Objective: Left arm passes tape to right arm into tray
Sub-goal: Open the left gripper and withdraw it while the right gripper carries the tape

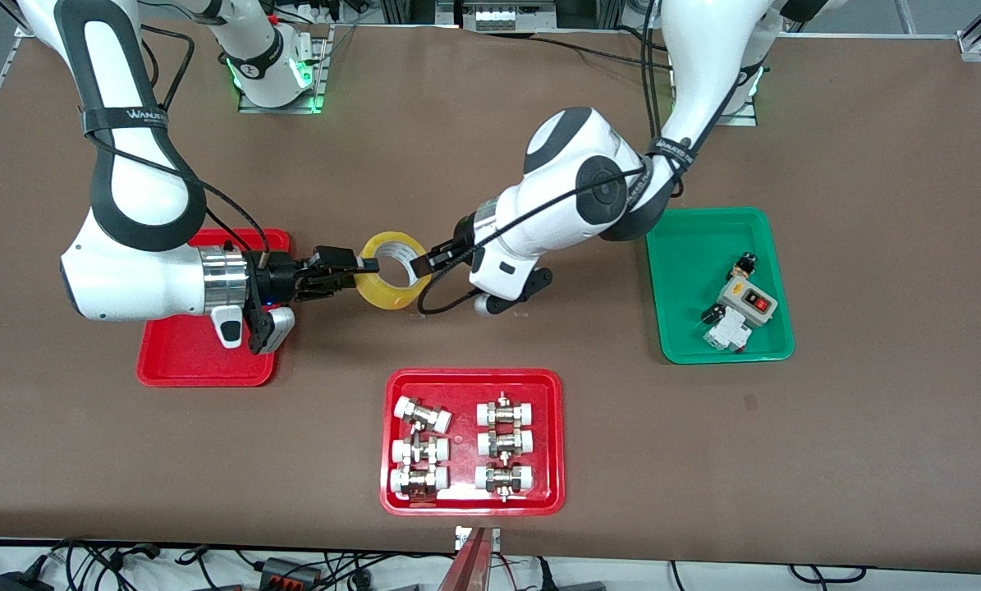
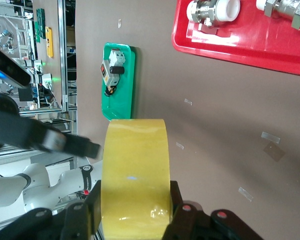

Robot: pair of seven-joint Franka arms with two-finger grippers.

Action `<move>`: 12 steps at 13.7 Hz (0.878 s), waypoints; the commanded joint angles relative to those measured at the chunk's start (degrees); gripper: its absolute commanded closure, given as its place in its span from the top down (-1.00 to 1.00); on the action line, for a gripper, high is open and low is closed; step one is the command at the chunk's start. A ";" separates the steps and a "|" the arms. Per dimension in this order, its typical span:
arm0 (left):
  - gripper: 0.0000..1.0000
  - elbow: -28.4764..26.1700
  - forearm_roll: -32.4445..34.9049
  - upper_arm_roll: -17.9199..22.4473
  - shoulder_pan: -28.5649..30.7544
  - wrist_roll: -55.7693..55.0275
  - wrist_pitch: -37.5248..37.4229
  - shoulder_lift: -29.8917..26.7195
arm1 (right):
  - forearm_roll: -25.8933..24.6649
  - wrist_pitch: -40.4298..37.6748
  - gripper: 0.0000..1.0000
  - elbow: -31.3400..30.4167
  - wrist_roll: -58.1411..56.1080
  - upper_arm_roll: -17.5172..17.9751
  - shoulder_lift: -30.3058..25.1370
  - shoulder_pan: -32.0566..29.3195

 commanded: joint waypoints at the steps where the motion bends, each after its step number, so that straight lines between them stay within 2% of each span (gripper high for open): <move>1: 1.00 -0.65 0.73 0.75 4.48 2.78 -11.51 -5.60 | 0.60 -0.67 -0.40 0.98 -1.12 0.00 0.20 -0.05; 6: 1.00 -0.39 3.20 0.66 17.22 16.56 -27.25 -10.10 | -2.63 0.65 -0.41 0.72 -1.12 -0.70 1.68 -1.19; 8: 1.00 -0.04 10.71 0.06 20.13 23.25 -34.72 -12.37 | -4.58 0.83 -0.41 0.72 -0.85 -0.79 2.82 -4.25; 11: 1.00 -0.83 23.64 0.75 20.84 32.65 -42.90 -17.04 | -4.76 0.74 -0.41 0.55 -0.59 -0.79 4.67 -11.01; 12: 1.00 -0.83 24.99 0.84 21.72 36.51 -43.28 -17.14 | -5.11 0.56 -0.41 0.54 -0.85 -0.79 5.37 -13.30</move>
